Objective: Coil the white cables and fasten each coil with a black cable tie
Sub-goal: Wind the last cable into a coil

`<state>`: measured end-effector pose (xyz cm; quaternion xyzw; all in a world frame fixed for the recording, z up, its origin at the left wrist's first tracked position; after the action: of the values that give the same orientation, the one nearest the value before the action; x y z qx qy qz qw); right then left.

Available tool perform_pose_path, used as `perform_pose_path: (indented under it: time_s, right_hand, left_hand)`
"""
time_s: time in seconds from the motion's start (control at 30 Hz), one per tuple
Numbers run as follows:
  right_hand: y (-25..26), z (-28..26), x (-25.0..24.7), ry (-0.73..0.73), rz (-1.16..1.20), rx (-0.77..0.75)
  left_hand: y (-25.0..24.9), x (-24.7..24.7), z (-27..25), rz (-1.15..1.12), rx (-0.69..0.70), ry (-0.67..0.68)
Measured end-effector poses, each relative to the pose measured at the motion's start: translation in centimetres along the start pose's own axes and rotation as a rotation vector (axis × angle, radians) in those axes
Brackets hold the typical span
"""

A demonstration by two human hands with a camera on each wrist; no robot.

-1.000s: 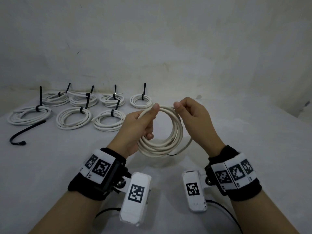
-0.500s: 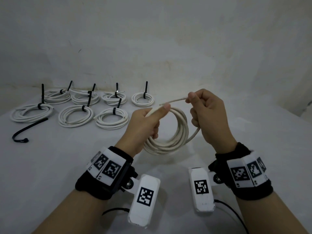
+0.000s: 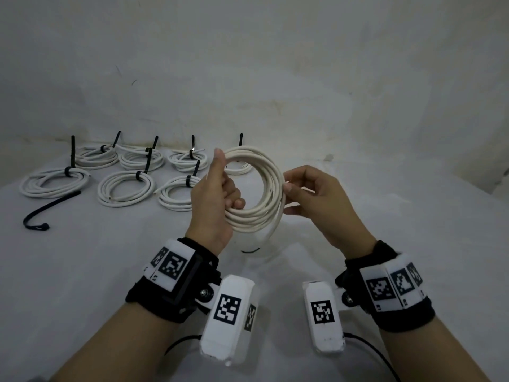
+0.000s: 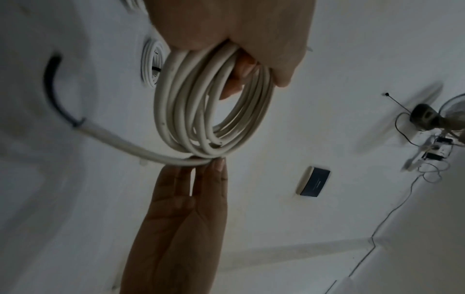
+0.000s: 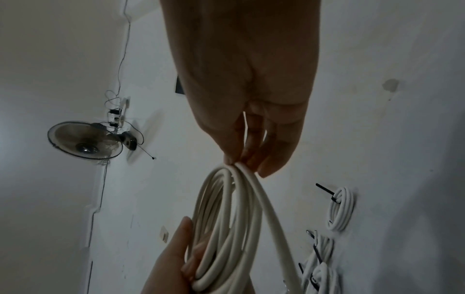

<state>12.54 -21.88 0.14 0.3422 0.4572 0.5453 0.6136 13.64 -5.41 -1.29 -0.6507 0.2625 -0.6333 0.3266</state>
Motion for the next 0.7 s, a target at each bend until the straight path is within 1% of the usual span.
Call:
perform_pose_path:
  time_s: [0.2, 0.4, 0.57, 0.7]
  right_hand:
    - [-1.0, -0.2, 0.6, -0.024, 0.238, 0.119]
    - [-1.4, -0.4, 1.6, -0.022, 0.364, 0.191]
    - [-1.1, -0.5, 1.3, -0.033, 0.367, 0.232]
    - [-0.8, -0.8, 1.2, -0.042, 0.232, 0.251]
  left_hand:
    - [0.8, -0.3, 0.2, -0.112, -0.037, -0.038]
    - [0.9, -0.5, 0.3, -0.108, -0.028, -0.036]
    - [1.0, -0.2, 0.3, -0.095, -0.048, -0.017]
    - [1.0, 0.0, 0.1, -0.041, -0.013, -0.005]
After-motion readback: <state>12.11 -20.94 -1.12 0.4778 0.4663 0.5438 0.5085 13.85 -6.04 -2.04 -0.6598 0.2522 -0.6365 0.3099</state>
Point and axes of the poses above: each hand's wrist, its own z-axis towards the middle knuckle, its own x-axis out of the palm, y = z × x, the point moved 5 cm from there along z, towards the middle knuckle
